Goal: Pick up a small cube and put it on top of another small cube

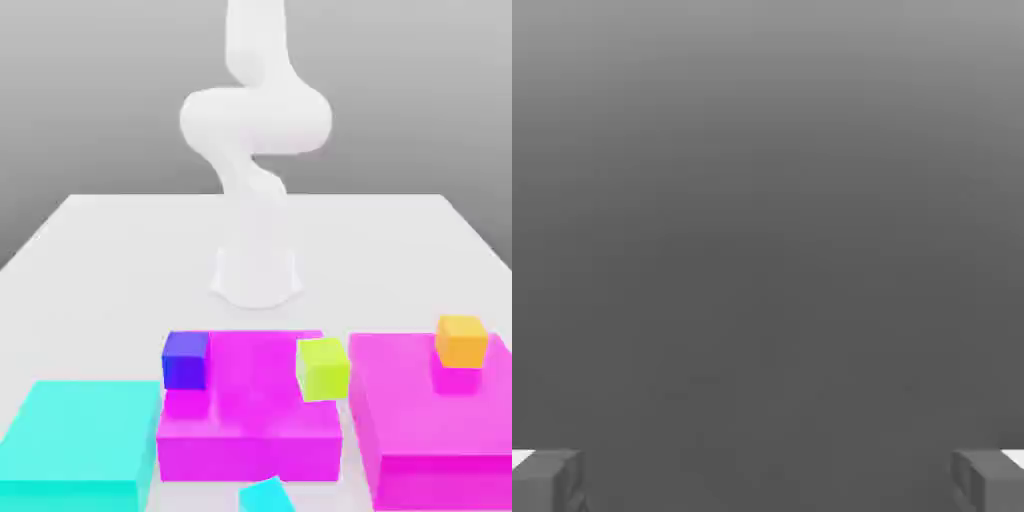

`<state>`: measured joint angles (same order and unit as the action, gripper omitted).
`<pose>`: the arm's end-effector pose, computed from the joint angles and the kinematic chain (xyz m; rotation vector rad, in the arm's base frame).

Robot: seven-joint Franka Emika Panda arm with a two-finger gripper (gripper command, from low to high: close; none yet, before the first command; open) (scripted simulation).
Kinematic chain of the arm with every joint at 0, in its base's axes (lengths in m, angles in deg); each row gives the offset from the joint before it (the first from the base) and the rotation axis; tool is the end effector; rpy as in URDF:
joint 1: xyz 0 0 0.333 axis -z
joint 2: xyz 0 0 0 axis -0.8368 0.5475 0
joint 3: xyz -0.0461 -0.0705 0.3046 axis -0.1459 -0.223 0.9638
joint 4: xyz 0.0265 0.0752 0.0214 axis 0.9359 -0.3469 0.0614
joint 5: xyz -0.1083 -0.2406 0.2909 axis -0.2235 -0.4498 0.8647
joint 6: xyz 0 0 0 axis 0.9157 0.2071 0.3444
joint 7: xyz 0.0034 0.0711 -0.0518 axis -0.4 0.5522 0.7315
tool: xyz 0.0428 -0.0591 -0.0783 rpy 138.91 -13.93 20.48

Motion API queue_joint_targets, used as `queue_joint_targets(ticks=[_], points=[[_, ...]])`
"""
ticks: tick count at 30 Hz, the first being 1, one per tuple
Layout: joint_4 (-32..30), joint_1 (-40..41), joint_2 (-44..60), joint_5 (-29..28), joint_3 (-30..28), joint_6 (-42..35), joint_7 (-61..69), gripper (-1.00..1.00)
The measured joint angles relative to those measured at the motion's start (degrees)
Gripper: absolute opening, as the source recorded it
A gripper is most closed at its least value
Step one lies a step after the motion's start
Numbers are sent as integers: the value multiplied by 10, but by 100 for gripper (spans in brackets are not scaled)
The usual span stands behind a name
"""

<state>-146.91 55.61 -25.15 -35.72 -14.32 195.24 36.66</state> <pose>0.3800 -0.0008 0.6793 -2.4969 1.0016 -0.9490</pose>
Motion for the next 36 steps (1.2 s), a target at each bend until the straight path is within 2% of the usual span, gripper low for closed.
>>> queue_joint_targets(ticks=[15,21,27,32,33,36], points=[[-14,-52,315,43,-42,103,137,0],[-19,-57,440,51,-42,144,185,0],[-25,-55,562,38,-40,187,217,0],[-11,-48,665,43,-30,255,232,0],[-8,-45,682,45,-27,268,234,-100],[-8,-45,682,45,-27,268,234,-100]])
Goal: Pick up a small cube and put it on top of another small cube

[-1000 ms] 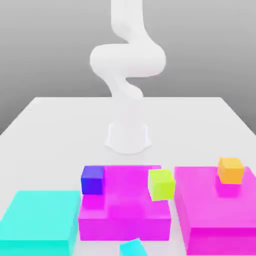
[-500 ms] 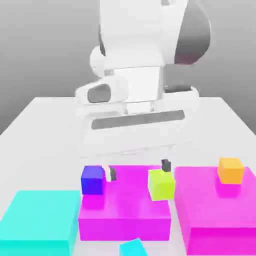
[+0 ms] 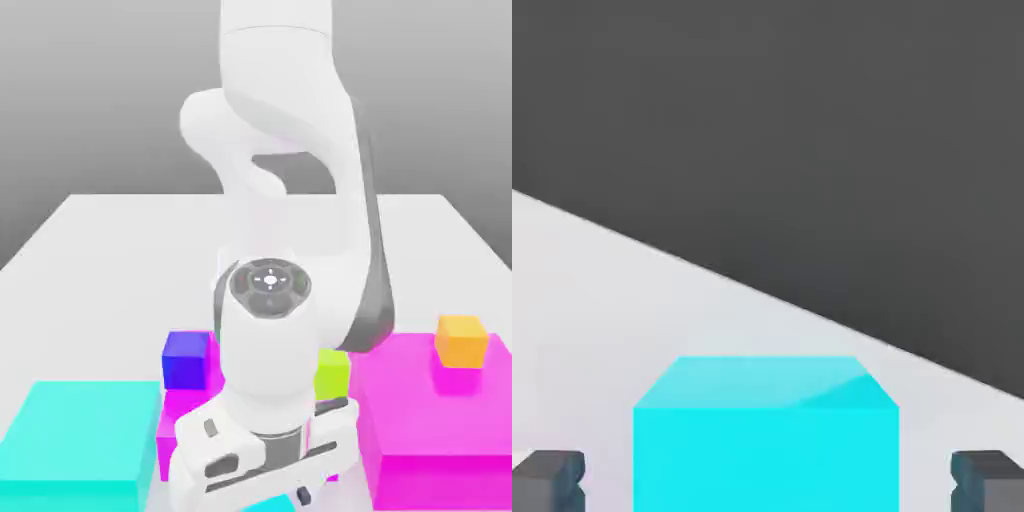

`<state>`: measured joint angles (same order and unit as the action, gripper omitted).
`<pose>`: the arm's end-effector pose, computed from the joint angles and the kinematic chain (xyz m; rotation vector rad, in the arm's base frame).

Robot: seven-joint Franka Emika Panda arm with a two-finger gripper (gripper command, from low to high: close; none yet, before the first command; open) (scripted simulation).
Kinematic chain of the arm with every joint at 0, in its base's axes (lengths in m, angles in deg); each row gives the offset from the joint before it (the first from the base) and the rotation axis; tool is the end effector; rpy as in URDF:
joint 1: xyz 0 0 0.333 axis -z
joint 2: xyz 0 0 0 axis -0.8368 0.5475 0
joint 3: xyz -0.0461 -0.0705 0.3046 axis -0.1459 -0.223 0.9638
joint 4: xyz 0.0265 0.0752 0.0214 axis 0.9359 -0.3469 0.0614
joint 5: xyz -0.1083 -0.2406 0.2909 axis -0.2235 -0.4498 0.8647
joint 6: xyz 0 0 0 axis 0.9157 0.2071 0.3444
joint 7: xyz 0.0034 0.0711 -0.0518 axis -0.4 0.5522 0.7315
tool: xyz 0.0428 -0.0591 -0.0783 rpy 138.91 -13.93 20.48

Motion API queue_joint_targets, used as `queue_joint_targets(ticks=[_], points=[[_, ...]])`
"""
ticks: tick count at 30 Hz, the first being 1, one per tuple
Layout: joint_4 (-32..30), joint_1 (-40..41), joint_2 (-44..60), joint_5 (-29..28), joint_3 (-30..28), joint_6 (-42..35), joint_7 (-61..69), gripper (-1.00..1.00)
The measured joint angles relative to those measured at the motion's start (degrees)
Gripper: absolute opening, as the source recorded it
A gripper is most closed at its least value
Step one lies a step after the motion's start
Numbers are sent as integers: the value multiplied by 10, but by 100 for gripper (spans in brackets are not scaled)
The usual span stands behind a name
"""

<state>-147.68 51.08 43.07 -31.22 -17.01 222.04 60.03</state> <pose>0.5140 0.0120 0.1342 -3.0806 0.6157 -0.0008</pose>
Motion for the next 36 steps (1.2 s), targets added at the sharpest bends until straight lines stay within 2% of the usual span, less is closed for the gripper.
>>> queue_joint_targets(ticks=[4,8,11,17,28,30,34,35,36], points=[[0,1,2,0,1,1,0,-100],[-15,-7,-68,-12,-9,-54,-8,-100],[-44,-4,-128,1,-21,-86,-44,-100],[-117,17,-250,4,-49,-136,-170,-100],[-253,124,-480,-69,-30,-224,-462,-100],[-273,142,-493,-78,-25,-218,-497,-100],[-296,146,-430,-78,-25,-132,-505,-100],[-300,146,-415,-78,-25,-113,-505,100],[-300,146,-415,-78,-25,-113,-505,100]])
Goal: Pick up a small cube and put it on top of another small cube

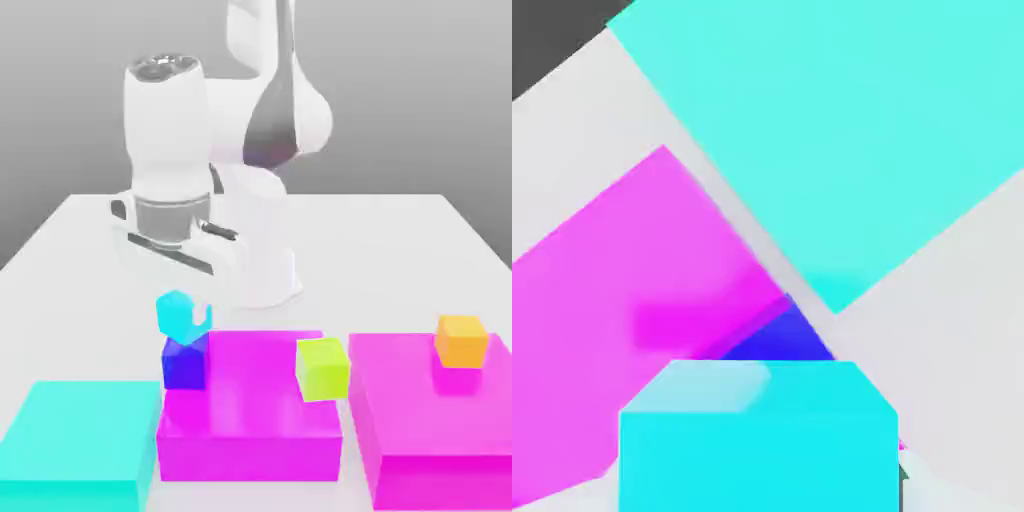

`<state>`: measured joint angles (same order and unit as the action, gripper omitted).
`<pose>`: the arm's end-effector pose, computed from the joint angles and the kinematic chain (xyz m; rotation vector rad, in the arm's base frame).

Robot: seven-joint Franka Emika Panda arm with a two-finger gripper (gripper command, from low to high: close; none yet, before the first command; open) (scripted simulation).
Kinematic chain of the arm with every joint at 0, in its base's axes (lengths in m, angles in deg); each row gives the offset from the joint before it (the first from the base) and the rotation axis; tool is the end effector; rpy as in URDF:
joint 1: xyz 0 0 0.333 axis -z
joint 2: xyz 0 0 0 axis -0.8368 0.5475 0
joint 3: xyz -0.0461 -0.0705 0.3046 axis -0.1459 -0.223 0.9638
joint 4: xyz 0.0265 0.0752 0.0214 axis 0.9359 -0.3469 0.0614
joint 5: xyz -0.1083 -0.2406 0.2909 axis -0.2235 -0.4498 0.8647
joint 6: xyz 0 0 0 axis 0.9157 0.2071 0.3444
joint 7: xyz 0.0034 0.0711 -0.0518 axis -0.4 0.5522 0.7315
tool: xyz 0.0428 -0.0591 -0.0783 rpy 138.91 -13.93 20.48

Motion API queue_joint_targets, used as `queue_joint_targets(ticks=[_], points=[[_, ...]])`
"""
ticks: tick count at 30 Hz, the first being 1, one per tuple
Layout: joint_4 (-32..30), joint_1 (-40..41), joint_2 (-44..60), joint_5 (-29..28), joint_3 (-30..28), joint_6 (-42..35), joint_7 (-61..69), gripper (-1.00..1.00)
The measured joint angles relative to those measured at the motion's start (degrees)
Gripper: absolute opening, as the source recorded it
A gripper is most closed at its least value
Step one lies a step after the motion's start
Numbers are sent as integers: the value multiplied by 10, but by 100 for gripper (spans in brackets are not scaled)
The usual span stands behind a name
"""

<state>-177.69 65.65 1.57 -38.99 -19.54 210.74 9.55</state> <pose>0.3500 -0.0902 0.2661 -2.3454 2.0874 -0.0002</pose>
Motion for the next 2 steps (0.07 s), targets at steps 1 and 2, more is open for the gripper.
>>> queue_joint_targets(ticks=[1,2], points=[[0,0,0,0,0,0,0,100],[0,0,0,0,0,0,0,100]])
